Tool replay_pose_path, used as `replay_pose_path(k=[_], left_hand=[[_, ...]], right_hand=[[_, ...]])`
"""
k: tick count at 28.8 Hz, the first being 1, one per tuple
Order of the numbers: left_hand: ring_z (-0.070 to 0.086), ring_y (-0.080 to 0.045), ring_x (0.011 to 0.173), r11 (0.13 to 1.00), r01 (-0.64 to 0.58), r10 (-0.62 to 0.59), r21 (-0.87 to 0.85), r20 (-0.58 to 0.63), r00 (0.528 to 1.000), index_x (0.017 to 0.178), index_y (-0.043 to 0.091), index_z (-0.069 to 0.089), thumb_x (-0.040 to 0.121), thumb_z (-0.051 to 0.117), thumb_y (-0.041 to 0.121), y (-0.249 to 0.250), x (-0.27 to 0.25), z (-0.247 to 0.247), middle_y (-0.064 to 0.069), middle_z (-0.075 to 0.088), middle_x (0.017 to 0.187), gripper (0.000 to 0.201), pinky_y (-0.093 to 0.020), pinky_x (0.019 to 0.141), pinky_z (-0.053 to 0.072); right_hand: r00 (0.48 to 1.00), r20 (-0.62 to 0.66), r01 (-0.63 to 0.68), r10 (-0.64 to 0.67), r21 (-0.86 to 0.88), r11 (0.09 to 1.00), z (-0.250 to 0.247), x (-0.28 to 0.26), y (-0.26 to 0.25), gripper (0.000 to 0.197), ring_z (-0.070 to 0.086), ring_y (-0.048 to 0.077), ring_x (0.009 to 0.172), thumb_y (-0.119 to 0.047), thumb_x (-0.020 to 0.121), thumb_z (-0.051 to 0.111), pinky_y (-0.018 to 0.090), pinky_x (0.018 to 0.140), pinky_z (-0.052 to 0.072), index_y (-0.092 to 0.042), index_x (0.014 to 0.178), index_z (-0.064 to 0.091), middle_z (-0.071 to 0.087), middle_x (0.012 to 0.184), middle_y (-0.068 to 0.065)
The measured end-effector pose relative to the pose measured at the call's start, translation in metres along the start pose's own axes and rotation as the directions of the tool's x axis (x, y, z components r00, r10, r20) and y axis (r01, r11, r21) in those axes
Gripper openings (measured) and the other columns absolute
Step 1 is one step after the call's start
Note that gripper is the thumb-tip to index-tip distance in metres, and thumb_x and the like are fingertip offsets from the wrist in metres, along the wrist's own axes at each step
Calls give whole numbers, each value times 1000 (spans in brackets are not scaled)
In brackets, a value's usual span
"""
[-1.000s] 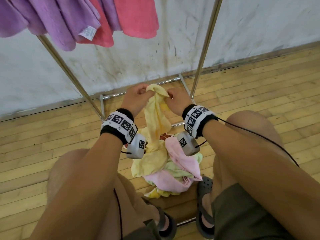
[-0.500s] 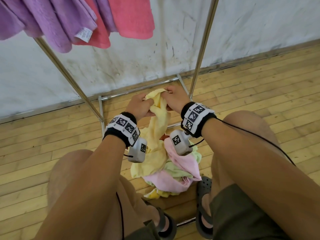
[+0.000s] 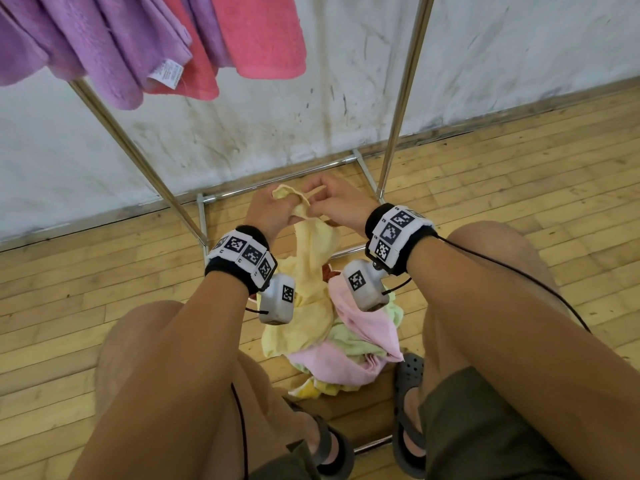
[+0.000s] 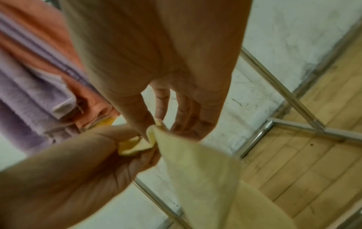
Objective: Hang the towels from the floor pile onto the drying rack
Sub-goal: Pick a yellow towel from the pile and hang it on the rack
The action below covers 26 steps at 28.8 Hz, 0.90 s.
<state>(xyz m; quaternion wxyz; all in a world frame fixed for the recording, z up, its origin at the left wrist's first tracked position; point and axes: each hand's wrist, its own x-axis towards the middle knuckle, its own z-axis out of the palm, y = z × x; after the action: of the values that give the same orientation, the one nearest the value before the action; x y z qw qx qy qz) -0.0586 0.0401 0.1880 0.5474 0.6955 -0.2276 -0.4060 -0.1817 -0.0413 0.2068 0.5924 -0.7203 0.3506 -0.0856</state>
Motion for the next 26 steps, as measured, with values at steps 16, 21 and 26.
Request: replay_pose_path(k=[16,21,26], left_hand=[[70,-24,85,989,-88,103,121,-127,987,77,21,72,78,67,0,2,2,-11,-6,71,85,21,-31,75,59],[65,-15,76,984,-75,98,161,-139,986,73,14,71,82,61,-2,5,3,-10,-2,66,76,20,-26,71,58],[57,-15,73,974,-43,81,223,-162,984,67,16,65,81,57,9,5,7,-13,-1,59,73,18,-32,74,54]], right_hand=[[951,-117,210,-286,-432,877,-3,-1,14,26,57,2,84,-8,86,64,13,74,38,-25,101,77,72,102,-6],[971,-66,142,-229,-611,779,-8,1,14,22,63,19,98,-19,94,60,27,85,48,-19,109,76,73,108,2],[968,-110,114,-224,-603,789,-12,2,15,24,63,23,94,-24,97,57,31,84,49,-12,103,76,72,97,6]])
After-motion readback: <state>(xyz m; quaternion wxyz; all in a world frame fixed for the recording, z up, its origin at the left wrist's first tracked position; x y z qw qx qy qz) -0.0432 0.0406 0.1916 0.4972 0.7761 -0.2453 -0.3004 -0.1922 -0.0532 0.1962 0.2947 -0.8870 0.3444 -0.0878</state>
